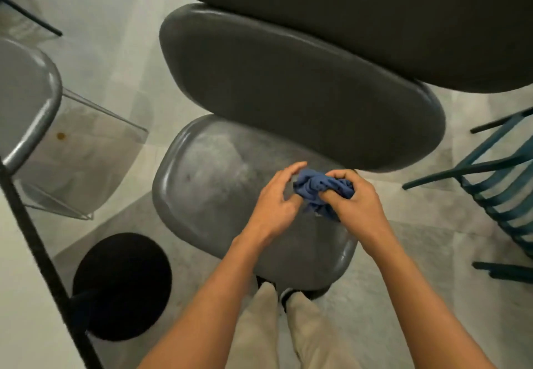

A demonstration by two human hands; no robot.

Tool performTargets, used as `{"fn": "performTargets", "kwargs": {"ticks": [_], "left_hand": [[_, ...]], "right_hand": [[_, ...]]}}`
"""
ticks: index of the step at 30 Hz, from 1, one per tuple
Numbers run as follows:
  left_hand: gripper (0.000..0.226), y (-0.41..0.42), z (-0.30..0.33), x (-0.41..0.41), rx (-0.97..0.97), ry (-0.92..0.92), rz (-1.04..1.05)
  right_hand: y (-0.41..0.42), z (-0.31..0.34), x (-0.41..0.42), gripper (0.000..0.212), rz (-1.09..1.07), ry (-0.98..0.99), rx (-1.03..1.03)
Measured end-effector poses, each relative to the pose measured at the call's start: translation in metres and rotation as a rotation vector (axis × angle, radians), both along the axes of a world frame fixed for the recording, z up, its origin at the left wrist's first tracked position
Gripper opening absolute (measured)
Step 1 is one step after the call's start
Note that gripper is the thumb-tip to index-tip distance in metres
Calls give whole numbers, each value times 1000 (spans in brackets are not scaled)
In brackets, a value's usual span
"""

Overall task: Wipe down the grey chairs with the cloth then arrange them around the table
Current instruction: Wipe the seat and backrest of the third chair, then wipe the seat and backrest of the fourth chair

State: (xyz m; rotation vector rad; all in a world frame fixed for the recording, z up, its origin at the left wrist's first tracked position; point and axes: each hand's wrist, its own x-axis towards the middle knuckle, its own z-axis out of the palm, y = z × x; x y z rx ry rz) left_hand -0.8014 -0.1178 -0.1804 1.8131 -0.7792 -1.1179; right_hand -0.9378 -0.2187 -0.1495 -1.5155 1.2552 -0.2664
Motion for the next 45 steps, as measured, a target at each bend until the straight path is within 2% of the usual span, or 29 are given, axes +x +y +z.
{"fn": "performTargets", "kwargs": {"ticks": [4,7,10,15,19,22,25,28,32,36,41,45], "left_hand": [[62,42,29,-1,-4,151,123],[41,64,60,-4,11,287,219],[35,83,83,-10,-31,366,339],[31,108,114,-26,-123,318,468],[56,124,122,-47,-112,199,572],[35,134,126,-68,-123,96,676],[16,147,134,-92,-158,48,823],[16,163,141,-119,-166,21,998],[15,192,145,-149,-135,18,1207],[12,231,144,-177,-110,-26,1425],[15,286,139,-210,-79,-76,1676],[12,331,141,-238,-88,-100,1843]], "right_hand": [[21,45,6,13,58,-97,122],[37,68,13,13,94,-121,206],[50,83,19,14,150,-108,211],[66,103,26,15,228,-122,227],[73,116,27,32,348,-129,321],[77,122,21,33,445,-120,406],[86,125,14,20,584,-85,432],[103,127,9,12,668,-54,404],[139,129,0,14,797,-21,361],[187,137,-6,8,939,-67,314],[256,135,-11,8,1240,-112,52],[319,140,-26,7,1369,-152,-37]]}}
